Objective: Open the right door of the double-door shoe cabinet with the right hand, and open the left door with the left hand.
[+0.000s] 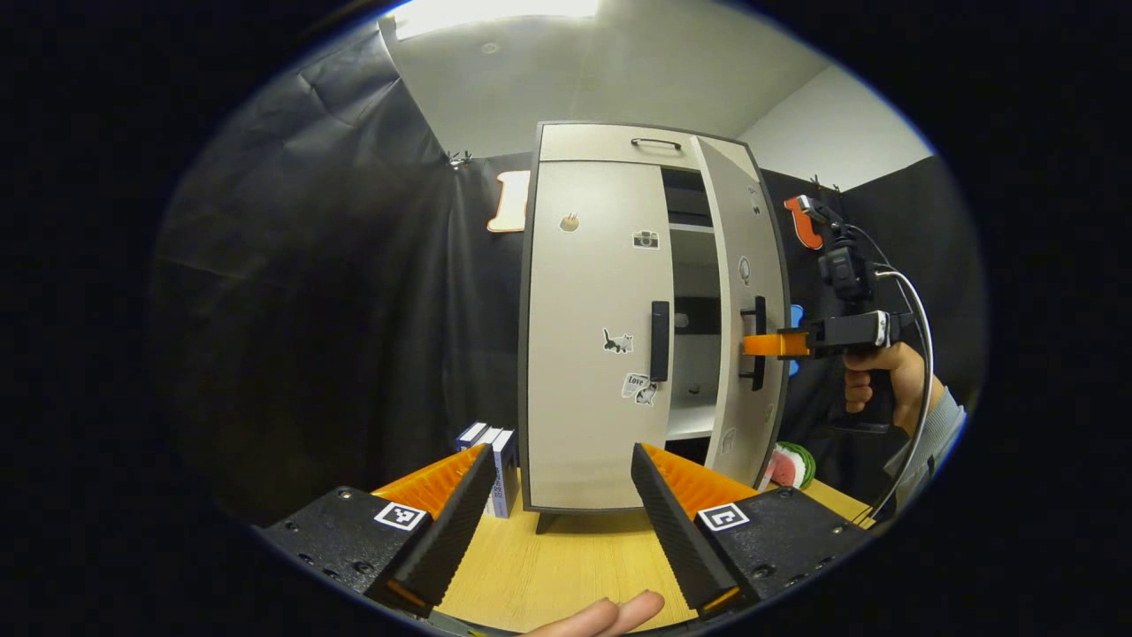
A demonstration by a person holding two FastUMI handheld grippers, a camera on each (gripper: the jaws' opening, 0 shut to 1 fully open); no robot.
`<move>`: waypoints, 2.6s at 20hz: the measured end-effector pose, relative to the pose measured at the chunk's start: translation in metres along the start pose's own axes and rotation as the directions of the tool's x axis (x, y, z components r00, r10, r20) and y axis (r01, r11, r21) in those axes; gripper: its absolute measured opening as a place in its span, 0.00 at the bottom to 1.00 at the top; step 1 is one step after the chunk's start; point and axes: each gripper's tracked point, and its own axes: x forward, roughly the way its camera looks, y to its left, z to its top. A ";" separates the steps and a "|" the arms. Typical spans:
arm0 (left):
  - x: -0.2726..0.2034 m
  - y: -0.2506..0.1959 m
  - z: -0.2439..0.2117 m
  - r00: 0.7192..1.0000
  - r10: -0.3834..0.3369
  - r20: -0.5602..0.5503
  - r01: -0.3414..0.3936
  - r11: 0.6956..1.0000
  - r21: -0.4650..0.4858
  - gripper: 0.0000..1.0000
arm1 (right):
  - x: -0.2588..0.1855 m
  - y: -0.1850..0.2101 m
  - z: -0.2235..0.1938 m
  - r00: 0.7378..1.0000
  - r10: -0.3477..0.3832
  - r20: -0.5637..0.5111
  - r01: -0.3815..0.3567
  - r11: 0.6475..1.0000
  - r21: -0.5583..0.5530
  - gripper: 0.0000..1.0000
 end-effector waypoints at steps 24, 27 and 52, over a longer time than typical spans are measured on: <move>0.005 -0.069 -0.013 0.996 -0.091 -0.024 0.091 0.996 -0.002 0.96 | -0.072 -0.093 0.006 0.977 -0.193 0.088 0.198 0.979 -0.051 0.02; 0.005 -0.083 -0.016 0.993 -0.116 -0.025 0.116 0.993 0.003 0.96 | -0.089 -0.143 0.001 0.951 -0.297 0.091 0.303 0.951 -0.062 0.01; 0.052 -0.070 -0.023 0.994 -0.096 -0.060 0.097 0.995 0.007 0.96 | -0.144 -0.174 -0.016 0.921 -0.351 0.168 0.342 0.936 0.081 0.49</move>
